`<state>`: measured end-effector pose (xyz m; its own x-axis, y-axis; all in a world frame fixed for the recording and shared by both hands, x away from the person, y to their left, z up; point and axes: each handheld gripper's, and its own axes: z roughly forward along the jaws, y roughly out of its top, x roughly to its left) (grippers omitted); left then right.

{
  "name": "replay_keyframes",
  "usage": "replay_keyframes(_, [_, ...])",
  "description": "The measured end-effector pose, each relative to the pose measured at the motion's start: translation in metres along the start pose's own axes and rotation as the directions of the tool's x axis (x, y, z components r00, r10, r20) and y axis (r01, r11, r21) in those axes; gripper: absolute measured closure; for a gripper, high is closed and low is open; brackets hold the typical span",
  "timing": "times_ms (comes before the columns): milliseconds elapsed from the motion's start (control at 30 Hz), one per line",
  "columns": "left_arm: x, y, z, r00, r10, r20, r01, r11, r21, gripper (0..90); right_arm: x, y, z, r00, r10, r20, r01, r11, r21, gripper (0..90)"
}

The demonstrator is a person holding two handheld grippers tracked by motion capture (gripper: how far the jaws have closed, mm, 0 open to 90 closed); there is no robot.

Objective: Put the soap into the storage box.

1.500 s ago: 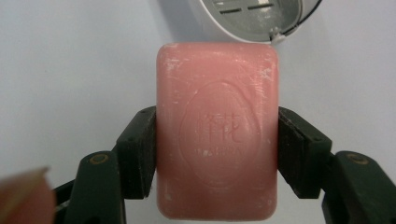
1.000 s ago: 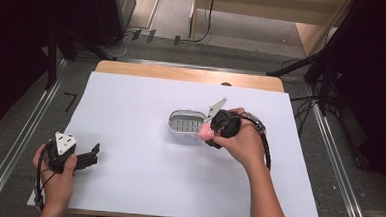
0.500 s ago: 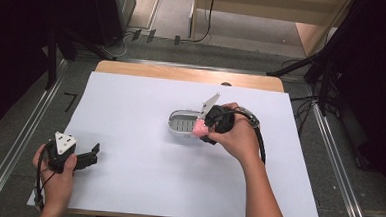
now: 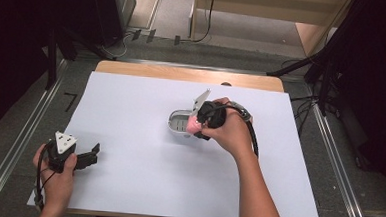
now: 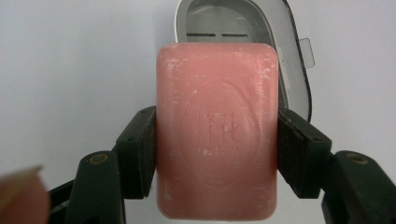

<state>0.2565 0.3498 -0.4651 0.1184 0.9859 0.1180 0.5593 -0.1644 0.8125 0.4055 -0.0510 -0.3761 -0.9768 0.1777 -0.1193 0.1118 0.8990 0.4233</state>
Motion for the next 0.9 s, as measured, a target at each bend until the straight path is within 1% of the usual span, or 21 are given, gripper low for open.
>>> replay_keyframes(133, [0.0, 0.0, 0.0, 1.0, 0.0, 0.001, 0.0, 1.0, 0.0, 7.1, -0.002, 0.004, 0.001, 1.0, -0.002, -0.004, 0.002, 1.0, -0.001, 39.0])
replay_keyframes(167, [0.0, 0.0, 0.0, 1.0, -0.001, 0.001, 0.001, 1.0, 0.0, 7.1, -0.004, 0.005, 0.002, 0.9999, -0.01, 0.0, 0.01, 1.0, -0.006, 39.0])
replay_keyframes(233, [0.0, 0.0, 0.0, 1.0, -0.002, 0.0, 0.002, 1.0, 0.001, 7.1, -0.005, 0.007, 0.002, 1.0, 0.004, -0.002, -0.004, 1.0, -0.008, 39.0])
replay_keyframes(267, [0.0, 0.0, 0.001, 1.0, -0.003, -0.001, 0.003, 1.0, 0.001, 7.1, -0.007, 0.008, 0.002, 1.0, 0.003, 0.004, -0.003, 1.0, -0.015, 39.0])
replay_keyframes(367, [0.0, 0.0, 0.001, 1.0, -0.002, -0.001, 0.002, 1.0, 0.005, 7.1, -0.01, 0.011, 0.004, 1.0, 0.002, -0.002, -0.002, 1.0, -0.017, 39.0])
replay_keyframes(467, [0.0, 0.0, 0.001, 1.0, -0.004, 0.0, 0.004, 1.0, 0.003, 7.1, -0.012, 0.015, 0.008, 0.9999, -0.014, -0.001, 0.014, 1.0, -0.008, 39.0])
replay_keyframes(533, [0.0, 0.0, 0.001, 1.0, -0.005, -0.001, 0.005, 1.0, 0.004, 7.1, -0.014, 0.018, 0.01, 0.9994, -0.034, -0.005, 0.034, 0.999, -0.001, 39.0])
replay_keyframes(600, [0.0, 0.0, 0.001, 1.0, -0.001, -0.001, 0.001, 1.0, 0.007, 7.1, -0.015, 0.02, 0.012, 0.9991, -0.041, -0.011, 0.041, 0.999, -0.002, 39.0])
replay_keyframes(733, [0.0, 0.0, 0.001, 1.0, -0.001, 0.0, 0.001, 1.0, 0.008, 7.1, -0.017, 0.024, 0.016, 0.9982, -0.059, -0.006, 0.06, 0.998, 0.003, 39.0])
replay_keyframes(867, [0.0, 0.0, 0.001, 1.0, -0.002, 0.001, 0.002, 1.0, 0.008, 7.1, -0.019, 0.026, 0.02, 0.9978, -0.064, -0.016, 0.064, 0.998, 0.004, 39.0])
replay_keyframes(900, [0.0, 0.0, 0.001, 1.0, -0.001, 0.001, 0.001, 1.0, 0.01, 7.1, -0.019, 0.027, 0.021, 0.9973, -0.071, -0.017, 0.071, 0.997, 0.003, 39.0])
